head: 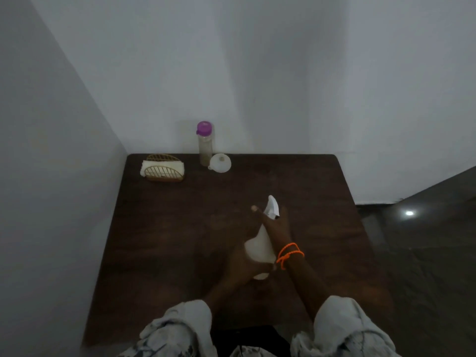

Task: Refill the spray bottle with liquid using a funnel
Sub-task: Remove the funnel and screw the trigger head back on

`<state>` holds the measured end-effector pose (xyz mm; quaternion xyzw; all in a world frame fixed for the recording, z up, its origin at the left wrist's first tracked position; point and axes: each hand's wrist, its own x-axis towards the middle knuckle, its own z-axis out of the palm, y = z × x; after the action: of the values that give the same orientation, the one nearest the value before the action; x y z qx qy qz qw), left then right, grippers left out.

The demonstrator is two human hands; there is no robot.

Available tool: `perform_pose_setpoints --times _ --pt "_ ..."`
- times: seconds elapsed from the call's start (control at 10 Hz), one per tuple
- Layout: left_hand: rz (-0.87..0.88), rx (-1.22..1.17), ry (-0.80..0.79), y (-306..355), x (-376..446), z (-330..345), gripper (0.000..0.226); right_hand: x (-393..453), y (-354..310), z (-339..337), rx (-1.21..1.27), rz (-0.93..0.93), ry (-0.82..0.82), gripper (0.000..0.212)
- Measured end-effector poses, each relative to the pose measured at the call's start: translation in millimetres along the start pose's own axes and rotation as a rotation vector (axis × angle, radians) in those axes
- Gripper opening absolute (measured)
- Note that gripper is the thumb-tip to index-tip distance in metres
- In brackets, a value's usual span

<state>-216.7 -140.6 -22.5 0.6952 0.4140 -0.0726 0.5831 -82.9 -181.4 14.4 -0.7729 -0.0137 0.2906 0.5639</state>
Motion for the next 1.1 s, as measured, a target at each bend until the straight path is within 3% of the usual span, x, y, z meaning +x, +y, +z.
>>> perform_pose_setpoints --times 0.2,0.4,0.5,0.6,0.7,0.9,1.0,1.1 --pt "-0.174 -0.105 -0.02 -36 -30 41 0.109 -17 37 0 -0.072 0.054 -0.179 0.026" --pt "-0.234 -0.218 0.045 -46 -50 65 0.116 -27 51 5 -0.262 0.132 -0.303 0.042" --pt "-0.219 -0.253 0.053 -45 -54 74 0.117 -30 48 6 -0.353 0.085 -0.302 0.043" --pt "-0.213 -0.322 0.102 -38 -54 76 0.135 -29 43 12 -0.442 0.068 -0.328 0.032" --pt "-0.203 -0.319 0.108 -31 -51 75 0.139 -26 40 16 -0.496 0.041 -0.366 0.023" --pt "-0.255 -0.339 0.119 -33 -46 76 0.152 -23 36 17 -0.501 0.108 -0.448 0.022" --pt "-0.232 -0.285 0.055 -30 -47 77 0.151 -20 40 10 -0.518 0.114 -0.398 0.022" --pt "-0.212 -0.237 -0.02 -31 -44 82 0.128 -17 46 -2 -0.501 0.132 -0.271 0.02"
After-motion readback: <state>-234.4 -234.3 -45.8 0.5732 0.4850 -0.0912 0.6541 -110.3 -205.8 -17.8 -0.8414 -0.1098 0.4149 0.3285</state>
